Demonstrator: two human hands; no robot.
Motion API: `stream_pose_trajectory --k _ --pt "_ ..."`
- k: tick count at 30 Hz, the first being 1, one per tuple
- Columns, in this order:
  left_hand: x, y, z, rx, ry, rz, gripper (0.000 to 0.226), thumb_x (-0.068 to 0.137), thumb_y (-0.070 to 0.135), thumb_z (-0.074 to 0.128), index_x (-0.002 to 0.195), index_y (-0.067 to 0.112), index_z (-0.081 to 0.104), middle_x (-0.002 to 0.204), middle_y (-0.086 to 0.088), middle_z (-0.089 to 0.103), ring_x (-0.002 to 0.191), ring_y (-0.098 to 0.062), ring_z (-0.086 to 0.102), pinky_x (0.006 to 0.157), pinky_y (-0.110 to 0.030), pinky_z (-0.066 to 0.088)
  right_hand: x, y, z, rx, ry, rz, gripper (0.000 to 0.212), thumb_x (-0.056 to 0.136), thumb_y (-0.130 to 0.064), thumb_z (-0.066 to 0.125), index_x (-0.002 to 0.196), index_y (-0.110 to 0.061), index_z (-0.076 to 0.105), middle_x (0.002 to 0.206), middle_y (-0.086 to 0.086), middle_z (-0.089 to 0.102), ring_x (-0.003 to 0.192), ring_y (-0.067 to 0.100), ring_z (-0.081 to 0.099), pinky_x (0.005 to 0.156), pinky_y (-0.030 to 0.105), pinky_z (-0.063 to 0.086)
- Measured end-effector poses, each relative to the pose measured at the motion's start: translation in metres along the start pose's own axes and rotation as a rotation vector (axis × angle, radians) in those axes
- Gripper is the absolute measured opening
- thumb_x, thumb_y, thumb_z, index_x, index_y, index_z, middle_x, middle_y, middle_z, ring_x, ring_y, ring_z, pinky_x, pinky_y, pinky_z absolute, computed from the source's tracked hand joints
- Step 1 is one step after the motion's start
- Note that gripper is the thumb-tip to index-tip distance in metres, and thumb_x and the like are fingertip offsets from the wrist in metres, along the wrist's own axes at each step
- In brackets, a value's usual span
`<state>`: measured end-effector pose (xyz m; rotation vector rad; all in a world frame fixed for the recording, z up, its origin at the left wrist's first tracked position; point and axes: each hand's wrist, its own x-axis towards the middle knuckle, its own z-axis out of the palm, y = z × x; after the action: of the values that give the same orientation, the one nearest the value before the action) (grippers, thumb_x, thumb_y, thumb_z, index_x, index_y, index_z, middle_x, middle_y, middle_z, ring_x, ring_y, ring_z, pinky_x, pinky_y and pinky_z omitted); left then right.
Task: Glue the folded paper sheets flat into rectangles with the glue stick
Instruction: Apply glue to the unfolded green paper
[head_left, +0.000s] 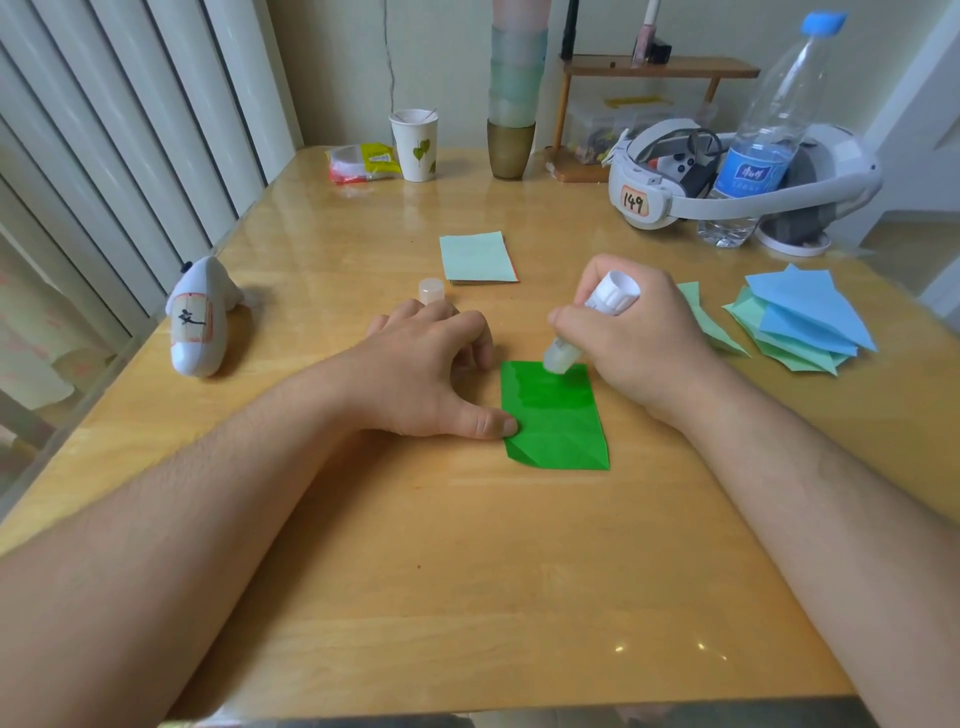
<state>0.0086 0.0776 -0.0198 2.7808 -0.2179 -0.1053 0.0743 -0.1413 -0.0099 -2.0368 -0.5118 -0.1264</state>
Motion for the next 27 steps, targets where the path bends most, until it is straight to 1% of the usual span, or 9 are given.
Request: stream_pose_trajectory --k 4,7,10,14,19,22,25,27 --pt "0.001 0.0 0.002 0.004 0.006 -0.004 0.067 0.047 0.092 0.058 0.094 0.047 0.044 0.104 0.022 0.043 0.109 -0.014 0.036 0.096 -0.036 0.03 -0.011 -0.014 0.016 -0.055 -0.159 -0.05 0.029 0.076 -0.031 0.077 0.071 -0.015 0.052 0.053 -0.01 0.044 0.056 0.01 0.04 0.053 0.03 0.036" --pt "0.001 -0.001 0.002 0.01 0.006 -0.002 0.069 0.048 0.092 0.06 0.096 0.047 0.043 0.103 0.022 0.042 0.108 -0.014 0.034 0.095 -0.035 0.029 -0.014 -0.019 0.021 -0.115 -0.207 -0.062 0.033 0.079 -0.031 0.078 0.073 -0.012 0.052 0.052 -0.008 0.044 0.055 0.01 0.038 0.052 0.031 0.035" --pt "0.001 0.0 0.002 0.012 0.008 0.003 0.071 0.045 0.093 0.058 0.1 0.049 0.044 0.104 0.022 0.043 0.108 -0.014 0.035 0.095 -0.033 0.028 -0.016 -0.022 0.022 -0.138 -0.248 -0.059 0.032 0.08 -0.029 0.077 0.073 -0.011 0.052 0.054 -0.007 0.045 0.054 0.01 0.037 0.05 0.028 0.033" --pt "0.0 0.0 0.001 -0.008 0.014 0.003 0.073 0.044 0.093 0.058 0.1 0.048 0.047 0.104 0.022 0.044 0.108 -0.013 0.036 0.097 -0.034 0.03 -0.016 -0.022 0.019 -0.163 -0.243 -0.055 0.029 0.078 -0.025 0.076 0.074 -0.01 0.052 0.058 -0.004 0.048 0.057 0.011 0.039 0.054 0.032 0.034" --pt "-0.004 0.001 -0.001 -0.012 -0.011 0.008 0.073 0.046 0.091 0.061 0.103 0.048 0.047 0.107 0.022 0.043 0.11 -0.014 0.035 0.096 -0.033 0.028 -0.016 -0.011 0.004 -0.165 -0.249 -0.024 0.027 0.076 -0.021 0.075 0.073 -0.01 0.05 0.052 -0.009 0.042 0.054 0.011 0.035 0.055 0.031 0.033" --pt "-0.005 0.001 -0.002 -0.015 -0.018 0.01 0.068 0.051 0.088 0.066 0.103 0.049 0.046 0.108 0.023 0.042 0.111 -0.013 0.035 0.099 -0.033 0.029 -0.015 -0.003 -0.011 -0.169 -0.265 -0.021 0.028 0.075 -0.021 0.074 0.072 -0.011 0.048 0.053 -0.009 0.041 0.055 0.011 0.035 0.057 0.032 0.032" --pt "-0.005 0.002 -0.003 -0.007 -0.021 0.02 0.069 0.05 0.089 0.065 0.103 0.049 0.045 0.109 0.023 0.042 0.111 -0.014 0.035 0.102 -0.034 0.03 -0.013 0.002 -0.019 -0.191 -0.265 -0.025 0.029 0.075 -0.017 0.074 0.071 -0.011 0.047 0.054 -0.009 0.039 0.054 0.011 0.033 0.057 0.033 0.031" --pt "-0.005 0.002 -0.003 -0.006 -0.021 0.018 0.067 0.052 0.087 0.067 0.104 0.049 0.046 0.109 0.022 0.043 0.112 -0.014 0.035 0.101 -0.034 0.03 -0.013 0.002 -0.021 -0.198 -0.266 -0.033 0.029 0.072 -0.021 0.072 0.07 -0.012 0.045 0.054 -0.008 0.037 0.055 0.011 0.032 0.057 0.032 0.03"
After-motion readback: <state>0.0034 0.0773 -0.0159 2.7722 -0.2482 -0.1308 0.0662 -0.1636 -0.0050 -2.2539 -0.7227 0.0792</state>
